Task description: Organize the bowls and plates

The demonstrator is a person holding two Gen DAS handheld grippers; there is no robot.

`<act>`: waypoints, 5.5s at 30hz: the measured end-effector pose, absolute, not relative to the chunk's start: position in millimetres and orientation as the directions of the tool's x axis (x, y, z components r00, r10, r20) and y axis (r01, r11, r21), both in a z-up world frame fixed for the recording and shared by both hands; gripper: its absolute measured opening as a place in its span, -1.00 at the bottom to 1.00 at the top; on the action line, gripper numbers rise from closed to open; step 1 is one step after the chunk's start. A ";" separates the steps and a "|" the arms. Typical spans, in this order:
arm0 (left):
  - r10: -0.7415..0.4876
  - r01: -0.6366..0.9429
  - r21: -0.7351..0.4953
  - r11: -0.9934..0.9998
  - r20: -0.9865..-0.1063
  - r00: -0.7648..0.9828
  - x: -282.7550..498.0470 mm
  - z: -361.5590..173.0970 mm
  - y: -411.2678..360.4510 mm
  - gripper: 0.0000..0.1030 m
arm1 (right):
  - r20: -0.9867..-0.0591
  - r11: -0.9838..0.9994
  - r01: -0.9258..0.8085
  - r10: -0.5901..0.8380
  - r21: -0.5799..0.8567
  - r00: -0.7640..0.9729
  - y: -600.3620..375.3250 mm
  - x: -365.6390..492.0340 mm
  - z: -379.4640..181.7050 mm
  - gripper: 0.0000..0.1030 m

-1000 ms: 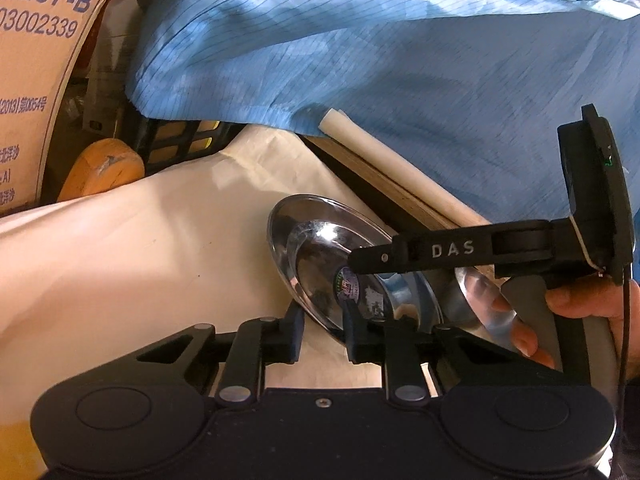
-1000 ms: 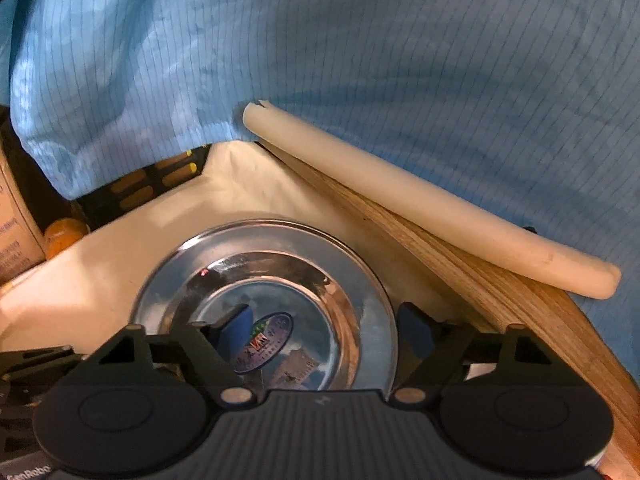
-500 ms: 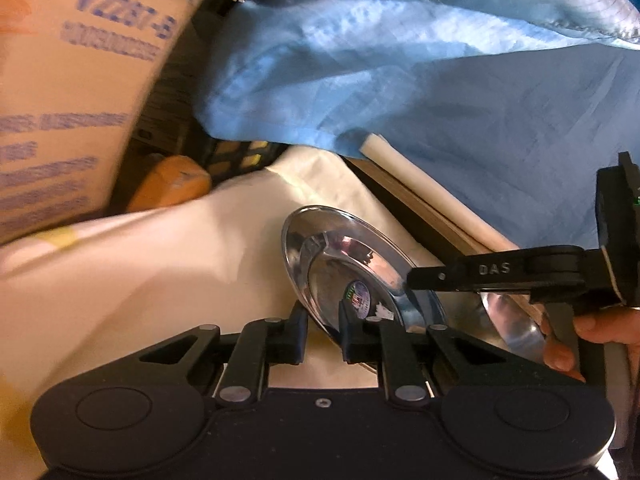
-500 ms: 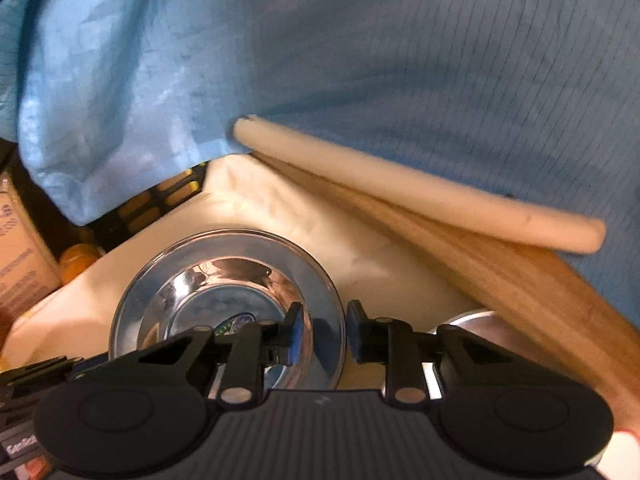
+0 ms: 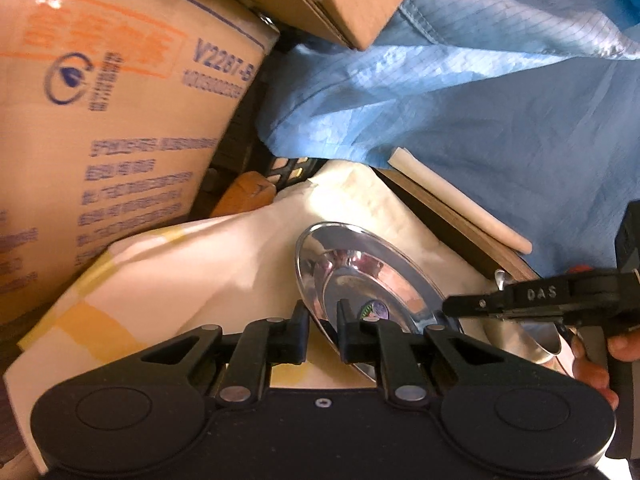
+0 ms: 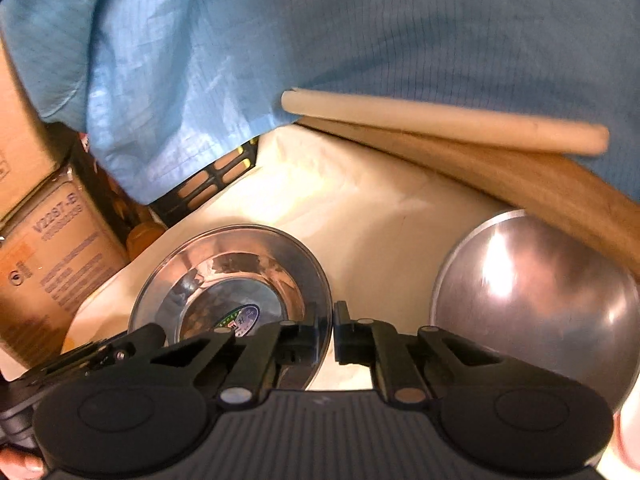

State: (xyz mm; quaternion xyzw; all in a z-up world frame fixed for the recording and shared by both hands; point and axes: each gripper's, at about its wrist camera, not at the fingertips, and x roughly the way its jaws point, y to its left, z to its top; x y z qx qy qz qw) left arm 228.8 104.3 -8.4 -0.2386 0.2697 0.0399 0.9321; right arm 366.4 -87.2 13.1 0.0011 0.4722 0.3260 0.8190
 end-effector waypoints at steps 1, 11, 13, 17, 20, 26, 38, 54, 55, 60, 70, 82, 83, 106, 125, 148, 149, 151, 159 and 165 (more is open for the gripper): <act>-0.051 -0.204 -0.422 0.883 -0.520 0.853 226.4 -7.6 104.8 -0.73 | -0.770 0.786 -0.531 0.540 0.317 0.339 -89.1 362.7 13.0 -0.85; -0.033 -0.177 -0.384 0.906 -0.483 0.875 204.2 8.8 90.8 -0.74 | -0.747 0.790 -0.527 0.548 0.314 0.376 -109.8 323.1 28.4 -0.86; -0.043 -0.159 -0.380 0.911 -0.472 0.880 200.1 13.8 84.6 -0.74 | -0.738 0.794 -0.520 0.550 0.315 0.391 -119.3 316.3 35.4 -0.86; -0.072 -0.119 -0.375 0.919 -0.457 0.887 189.9 21.9 67.5 -0.74 | -0.725 0.808 -0.500 0.543 0.313 0.423 -140.7 299.3 47.7 -0.85; -0.103 -0.080 -0.368 0.926 -0.450 0.887 181.7 25.8 51.3 -0.74 | -0.729 0.827 -0.479 0.519 0.295 0.447 -157.9 283.4 53.9 -0.85; -0.163 -0.005 -0.353 0.936 -0.445 0.880 167.4 29.3 19.4 -0.74 | -0.734 0.857 -0.438 0.479 0.272 0.482 -195.7 250.0 62.8 -0.85; -0.221 0.078 -0.299 0.951 -0.483 0.847 140.6 26.6 -19.7 -0.71 | -0.755 0.881 -0.394 0.442 0.263 0.484 -238.4 206.2 57.1 -0.85; -0.246 0.107 -0.273 0.956 -0.549 0.799 136.2 13.6 -27.9 -0.65 | -0.752 0.842 -0.443 0.500 0.307 0.429 -239.0 189.6 50.4 -0.86; -0.246 0.110 -0.268 0.957 -0.548 0.799 136.1 13.2 -28.9 -0.65 | -0.752 0.838 -0.463 0.498 0.289 0.432 -233.7 186.6 52.6 -0.86; -0.239 0.098 -0.274 0.957 -0.550 0.800 136.3 12.0 -25.9 -0.64 | -0.760 0.820 -0.508 0.501 0.263 0.414 -218.7 180.1 54.5 -0.86; -0.200 0.136 -0.155 0.978 -0.555 0.808 136.9 10.5 -35.9 -0.58 | -0.766 0.833 -0.482 0.489 0.270 0.417 -223.8 184.4 47.1 -0.70; -0.195 0.117 -0.171 0.978 -0.565 0.802 139.2 7.0 -27.8 0.04 | -0.748 0.837 -0.470 0.498 0.281 0.439 -230.9 186.5 49.9 -0.18; -0.195 0.115 -0.174 0.978 -0.561 0.805 139.4 7.4 -27.0 0.09 | -0.746 0.837 -0.468 0.498 0.282 0.441 -230.8 186.6 49.8 -0.11; -0.120 -0.003 -0.235 0.972 -0.504 0.855 195.8 32.6 -1.0 0.98 | -0.633 0.850 -0.392 0.524 0.351 0.570 -256.7 227.8 55.7 0.99; -0.185 -0.012 -0.294 0.956 -0.634 0.751 295.9 20.5 -14.9 0.98 | -0.559 0.804 -0.292 0.577 0.518 0.596 -264.8 358.7 46.7 0.99; -0.249 -0.044 -0.377 0.925 -0.691 0.679 351.7 2.5 -46.7 0.93 | -0.571 0.750 -0.315 0.652 0.581 0.500 -259.8 402.4 17.1 0.70; -0.255 -0.045 -0.384 0.922 -0.692 0.676 352.1 2.0 -46.9 0.92 | -0.572 0.752 -0.313 0.650 0.581 0.500 -259.2 402.6 16.1 0.64; -0.259 -0.043 -0.387 0.921 -0.692 0.673 352.4 1.5 -46.6 0.80 | -0.575 0.754 -0.311 0.648 0.578 0.500 -257.8 403.0 14.1 0.58; -0.281 -0.061 -0.427 0.902 -0.688 0.669 354.3 1.2 -41.3 0.31 | -0.597 0.782 -0.299 0.615 0.547 0.515 -254.2 402.6 8.9 0.12; -0.286 -0.068 -0.444 0.893 -0.678 0.677 352.1 3.2 -38.0 -0.19 | -0.612 0.784 -0.289 0.613 0.549 0.500 -253.3 403.5 5.8 -0.13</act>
